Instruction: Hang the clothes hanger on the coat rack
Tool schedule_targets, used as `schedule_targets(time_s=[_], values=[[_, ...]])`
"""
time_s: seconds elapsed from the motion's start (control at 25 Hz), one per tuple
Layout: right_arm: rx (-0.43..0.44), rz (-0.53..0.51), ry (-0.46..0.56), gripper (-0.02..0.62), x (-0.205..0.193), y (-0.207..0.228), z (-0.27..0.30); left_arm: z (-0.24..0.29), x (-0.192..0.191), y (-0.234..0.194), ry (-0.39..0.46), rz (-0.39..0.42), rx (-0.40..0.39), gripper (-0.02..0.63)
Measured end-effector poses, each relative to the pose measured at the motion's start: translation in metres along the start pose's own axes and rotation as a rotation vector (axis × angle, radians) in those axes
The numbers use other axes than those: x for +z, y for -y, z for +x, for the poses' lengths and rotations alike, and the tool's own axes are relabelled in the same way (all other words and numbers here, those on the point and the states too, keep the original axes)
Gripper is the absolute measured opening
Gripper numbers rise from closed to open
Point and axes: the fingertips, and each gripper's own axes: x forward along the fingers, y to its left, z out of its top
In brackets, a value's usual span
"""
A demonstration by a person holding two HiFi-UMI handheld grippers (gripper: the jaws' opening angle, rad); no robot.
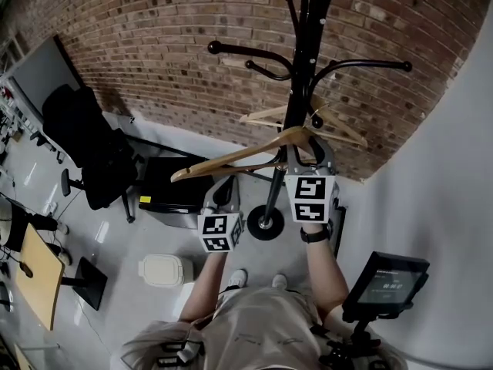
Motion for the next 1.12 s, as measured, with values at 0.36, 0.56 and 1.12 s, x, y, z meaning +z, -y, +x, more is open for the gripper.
schedule_targets(time_s=[0.36,0.56,1.12], values=[[0.004,0.060,-0.072,0.149,-0.032,-0.008,0.008,0.000,-0.004,-0.004,-0.014,-0.002,0.001,0.000],[-0.019,0.088,-0.097,0.166,-0.049,-0.006,0.006,-0.003,-0.007,-0.008,-0.014,-0.009,0.008,0.000],[-0.142,0.066,-0.055,0.183,-0.054,0.012,-0.018,-0.002,-0.018,0.002,-0.051,-0.067,-0.081,0.000]])
